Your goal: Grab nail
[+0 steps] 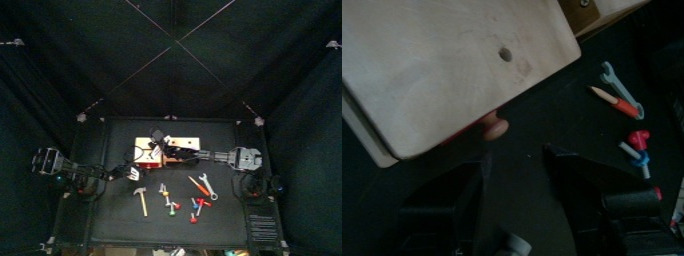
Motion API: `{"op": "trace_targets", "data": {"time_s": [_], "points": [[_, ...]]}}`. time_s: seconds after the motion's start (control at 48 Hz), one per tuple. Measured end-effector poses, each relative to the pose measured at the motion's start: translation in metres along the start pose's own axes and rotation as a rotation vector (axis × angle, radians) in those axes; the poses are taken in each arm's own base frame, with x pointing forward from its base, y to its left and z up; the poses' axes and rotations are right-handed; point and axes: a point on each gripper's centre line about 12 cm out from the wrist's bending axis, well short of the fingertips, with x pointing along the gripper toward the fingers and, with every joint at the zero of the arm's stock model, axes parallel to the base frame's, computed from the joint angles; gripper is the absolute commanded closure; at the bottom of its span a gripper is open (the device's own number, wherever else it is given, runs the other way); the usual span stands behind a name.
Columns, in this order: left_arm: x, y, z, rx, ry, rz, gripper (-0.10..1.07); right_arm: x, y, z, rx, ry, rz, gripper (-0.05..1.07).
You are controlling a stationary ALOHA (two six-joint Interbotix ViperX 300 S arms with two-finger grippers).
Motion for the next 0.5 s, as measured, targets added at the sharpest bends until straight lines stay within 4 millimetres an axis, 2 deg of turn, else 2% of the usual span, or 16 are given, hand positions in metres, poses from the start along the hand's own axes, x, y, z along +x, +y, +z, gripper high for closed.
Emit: {"op": "trace_targets", "data": {"time_s": [0.229, 0.5], "points": [[0.013, -0.003, -0.001, -0.007, 0.005, 0.028, 0.13, 0.006, -0.005, -0.005, 0.013, 0.023, -0.042, 0.77], [0.02, 0.006, 0.003, -0.085, -0.005, 0.088, 0.14, 0.008, -0.009, -0.008, 0.038, 0.045, -0.068, 0.77]]}}
